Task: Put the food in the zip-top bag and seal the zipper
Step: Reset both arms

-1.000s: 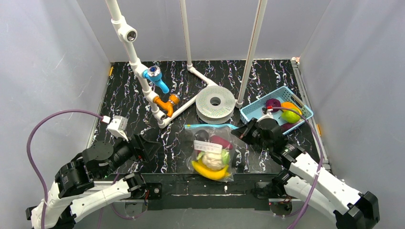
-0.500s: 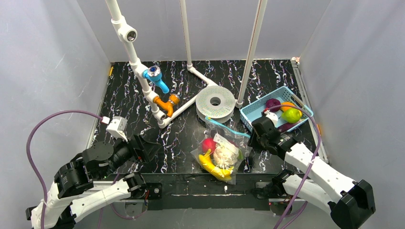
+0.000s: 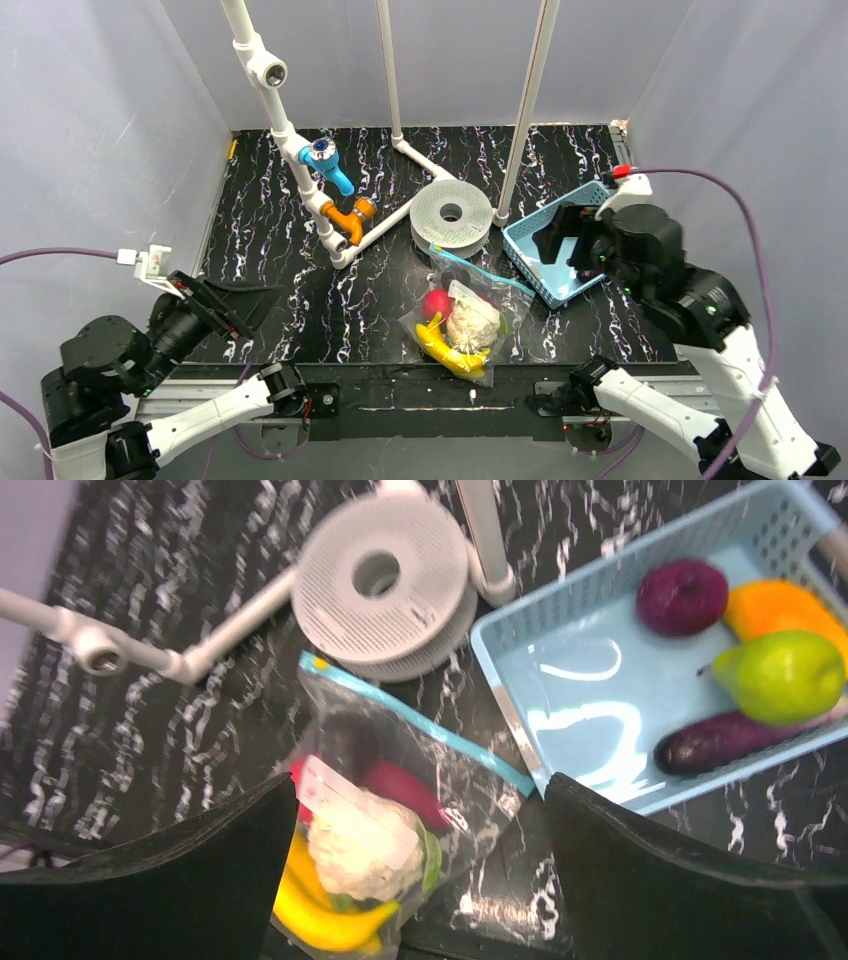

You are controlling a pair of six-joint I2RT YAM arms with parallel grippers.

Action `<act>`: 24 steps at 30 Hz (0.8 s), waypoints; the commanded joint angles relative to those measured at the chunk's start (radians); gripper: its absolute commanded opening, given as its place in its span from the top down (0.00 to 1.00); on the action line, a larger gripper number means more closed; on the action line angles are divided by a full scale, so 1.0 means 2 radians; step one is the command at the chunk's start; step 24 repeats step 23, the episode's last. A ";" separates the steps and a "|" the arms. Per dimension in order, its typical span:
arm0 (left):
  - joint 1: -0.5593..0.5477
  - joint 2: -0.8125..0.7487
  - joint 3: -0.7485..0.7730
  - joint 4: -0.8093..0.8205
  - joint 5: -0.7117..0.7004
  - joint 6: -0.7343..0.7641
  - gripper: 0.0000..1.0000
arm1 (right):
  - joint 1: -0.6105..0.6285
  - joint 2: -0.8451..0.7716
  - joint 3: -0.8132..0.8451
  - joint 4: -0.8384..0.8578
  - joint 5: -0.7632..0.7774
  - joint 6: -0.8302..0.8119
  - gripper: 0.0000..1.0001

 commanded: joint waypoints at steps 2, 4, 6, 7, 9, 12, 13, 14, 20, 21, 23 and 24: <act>0.002 0.020 0.037 0.034 -0.011 0.044 0.09 | -0.001 -0.022 0.096 -0.044 0.008 -0.030 0.02; 0.001 0.015 0.035 0.063 -0.004 0.057 0.08 | -0.001 -0.040 0.122 -0.041 -0.011 -0.031 0.02; 0.002 0.002 0.022 0.123 0.007 0.073 0.07 | -0.001 -0.085 0.129 -0.007 -0.043 -0.043 0.02; 0.001 0.003 0.025 0.139 0.010 0.080 0.07 | -0.001 -0.120 0.119 0.019 -0.039 -0.040 0.02; 0.002 0.012 0.039 0.141 0.012 0.085 0.07 | -0.001 -0.157 0.110 0.030 -0.004 -0.023 0.02; 0.002 0.010 0.036 0.143 0.014 0.080 0.07 | -0.001 -0.190 0.106 0.029 0.044 -0.001 0.02; 0.002 0.005 0.025 0.148 0.015 0.072 0.07 | -0.001 -0.194 0.112 0.014 0.070 0.016 0.02; 0.002 0.002 0.017 0.154 0.016 0.067 0.07 | -0.001 -0.195 0.117 0.002 0.075 0.022 0.02; 0.001 0.004 0.013 0.151 0.009 0.066 0.07 | -0.001 -0.205 0.102 -0.002 0.086 0.039 0.02; 0.002 0.005 0.015 0.150 0.009 0.069 0.07 | -0.001 -0.210 0.094 0.008 0.084 0.039 0.02; 0.001 0.008 0.019 0.146 0.007 0.072 0.07 | -0.001 -0.219 0.079 0.026 0.081 0.040 0.02; 0.001 0.008 0.019 0.146 0.007 0.072 0.07 | -0.001 -0.219 0.079 0.026 0.081 0.040 0.02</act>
